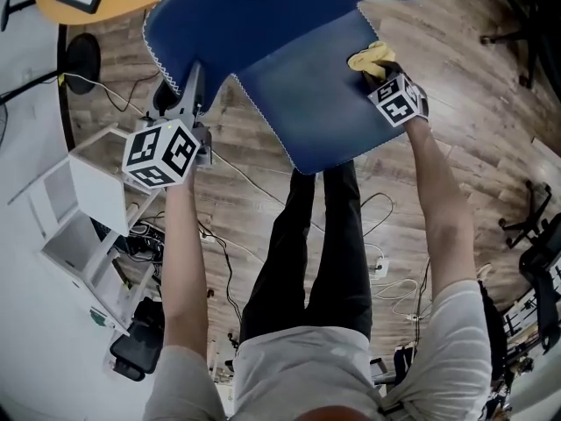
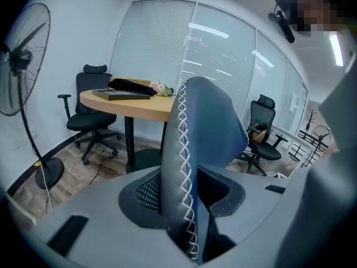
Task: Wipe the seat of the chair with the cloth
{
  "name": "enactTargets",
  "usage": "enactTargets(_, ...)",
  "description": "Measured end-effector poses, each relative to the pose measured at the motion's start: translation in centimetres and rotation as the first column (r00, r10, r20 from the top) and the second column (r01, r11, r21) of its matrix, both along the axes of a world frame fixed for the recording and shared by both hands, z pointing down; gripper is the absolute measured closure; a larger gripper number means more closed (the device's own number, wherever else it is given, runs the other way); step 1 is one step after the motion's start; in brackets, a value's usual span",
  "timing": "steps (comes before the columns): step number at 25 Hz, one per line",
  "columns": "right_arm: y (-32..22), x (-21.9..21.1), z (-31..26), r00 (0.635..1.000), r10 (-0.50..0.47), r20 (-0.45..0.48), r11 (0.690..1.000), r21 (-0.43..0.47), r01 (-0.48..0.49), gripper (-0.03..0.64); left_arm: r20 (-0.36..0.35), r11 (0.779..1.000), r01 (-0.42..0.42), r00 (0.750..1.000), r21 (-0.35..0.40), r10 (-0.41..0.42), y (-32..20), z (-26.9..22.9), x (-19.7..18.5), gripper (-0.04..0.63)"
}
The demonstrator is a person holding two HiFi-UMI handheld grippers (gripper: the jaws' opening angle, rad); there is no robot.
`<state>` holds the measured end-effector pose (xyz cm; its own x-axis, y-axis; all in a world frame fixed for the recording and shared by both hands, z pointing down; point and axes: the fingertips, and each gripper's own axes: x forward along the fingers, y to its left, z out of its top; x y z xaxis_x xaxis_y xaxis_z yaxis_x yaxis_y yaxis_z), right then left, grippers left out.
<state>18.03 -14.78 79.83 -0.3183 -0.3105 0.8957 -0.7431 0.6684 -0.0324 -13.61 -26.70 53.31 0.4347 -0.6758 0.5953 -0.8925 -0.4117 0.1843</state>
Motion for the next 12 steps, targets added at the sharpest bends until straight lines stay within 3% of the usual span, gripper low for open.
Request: enactTargets(12,4.8,2.3,0.1,0.999,0.039,-0.006,0.999,0.011,-0.038,0.540,0.047,1.000,0.003,0.999,0.013,-0.004,-0.2,0.2,0.1,0.433)
